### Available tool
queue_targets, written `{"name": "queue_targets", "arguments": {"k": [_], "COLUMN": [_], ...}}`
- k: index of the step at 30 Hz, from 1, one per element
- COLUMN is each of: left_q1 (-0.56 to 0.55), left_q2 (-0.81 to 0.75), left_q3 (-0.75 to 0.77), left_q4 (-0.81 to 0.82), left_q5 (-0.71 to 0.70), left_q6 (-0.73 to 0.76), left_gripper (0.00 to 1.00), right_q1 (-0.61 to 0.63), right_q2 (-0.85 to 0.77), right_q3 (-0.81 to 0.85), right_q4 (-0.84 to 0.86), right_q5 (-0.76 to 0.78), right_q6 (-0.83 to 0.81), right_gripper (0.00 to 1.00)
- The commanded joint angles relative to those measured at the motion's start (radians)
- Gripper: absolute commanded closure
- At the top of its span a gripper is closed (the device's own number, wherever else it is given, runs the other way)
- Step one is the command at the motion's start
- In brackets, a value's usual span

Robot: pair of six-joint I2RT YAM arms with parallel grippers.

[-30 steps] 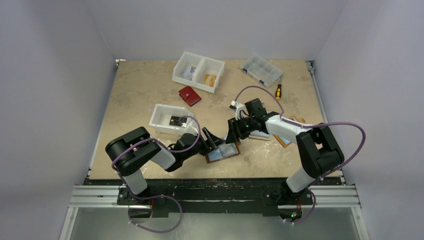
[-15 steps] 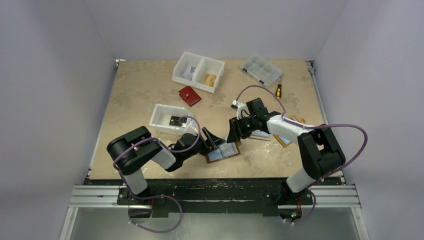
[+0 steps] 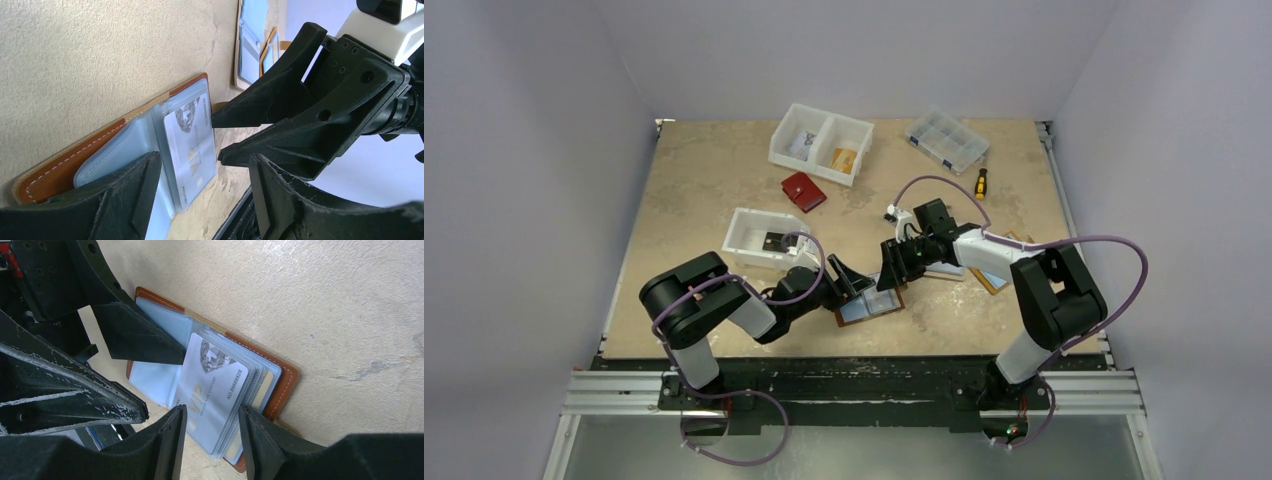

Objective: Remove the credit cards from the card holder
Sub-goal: Remove the credit card from the card holder.

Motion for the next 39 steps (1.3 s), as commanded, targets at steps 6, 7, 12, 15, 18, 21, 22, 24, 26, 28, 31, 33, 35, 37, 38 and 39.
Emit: {"name": "queue_targets", "arguments": {"k": [6,7,12,15,18,21,22,24,26,28,31,33,35,37,38,39], "left_q1": [0.004,0.004,0.005,0.004,0.003,0.004,0.005,0.004,0.004,0.004,0.006,0.005,0.006,0.005,0.005,0.006], "left_q2": [0.034,0.036,0.045,0.050,0.053,0.055,0.055,0.058,0.060,0.062,0.060,0.060,0.059,0.060,0.061,0.061], "left_q3": [-0.004,-0.004,0.000,0.004,0.005,0.006,0.006,0.006,0.008,0.007,0.007,0.004,0.003,-0.002,-0.005,-0.007], "left_q4": [-0.010,-0.008,-0.001,0.001,0.001,0.000,0.001,0.002,0.004,0.007,0.007,0.007,0.010,0.017,0.022,0.028], "left_q5": [0.021,0.022,0.030,0.036,0.038,0.038,0.038,0.040,0.041,0.043,0.041,0.041,0.040,0.041,0.041,0.040], "left_q6": [0.008,0.009,0.008,0.008,0.009,0.010,0.008,0.007,0.007,0.006,0.005,0.005,0.003,0.001,-0.001,-0.002], "left_gripper": [0.31,0.31,0.31,0.30,0.30,0.30,0.30,0.30,0.30,0.30,0.30,0.30,0.30,0.30,0.31,0.31], "right_q1": [-0.001,-0.001,-0.002,0.000,0.000,0.001,0.000,0.000,0.001,0.000,0.001,0.001,0.000,0.000,0.000,0.001], "right_q2": [0.004,0.005,0.016,0.014,0.004,-0.018,-0.024,-0.035,-0.041,-0.041,-0.038,-0.038,-0.035,-0.030,-0.025,-0.019], "right_q3": [0.029,0.029,0.033,0.032,0.028,0.021,0.016,0.010,0.008,0.009,0.012,0.014,0.012,0.011,0.012,0.012], "right_q4": [-0.003,-0.005,-0.013,-0.010,0.001,0.020,0.028,0.034,0.037,0.036,0.035,0.033,0.034,0.035,0.033,0.034], "right_q5": [-0.010,-0.006,0.004,-0.024,-0.076,-0.117,-0.133,-0.143,-0.147,-0.147,-0.147,-0.153,-0.154,-0.144,-0.135,-0.134], "right_q6": [0.012,0.014,0.014,0.012,0.018,0.029,0.034,0.038,0.041,0.042,0.041,0.042,0.044,0.045,0.047,0.049], "right_gripper": [0.50,0.50,0.49,0.49,0.50,0.53,0.54,0.55,0.56,0.57,0.60,0.62,0.65,0.67,0.68,0.69]}}
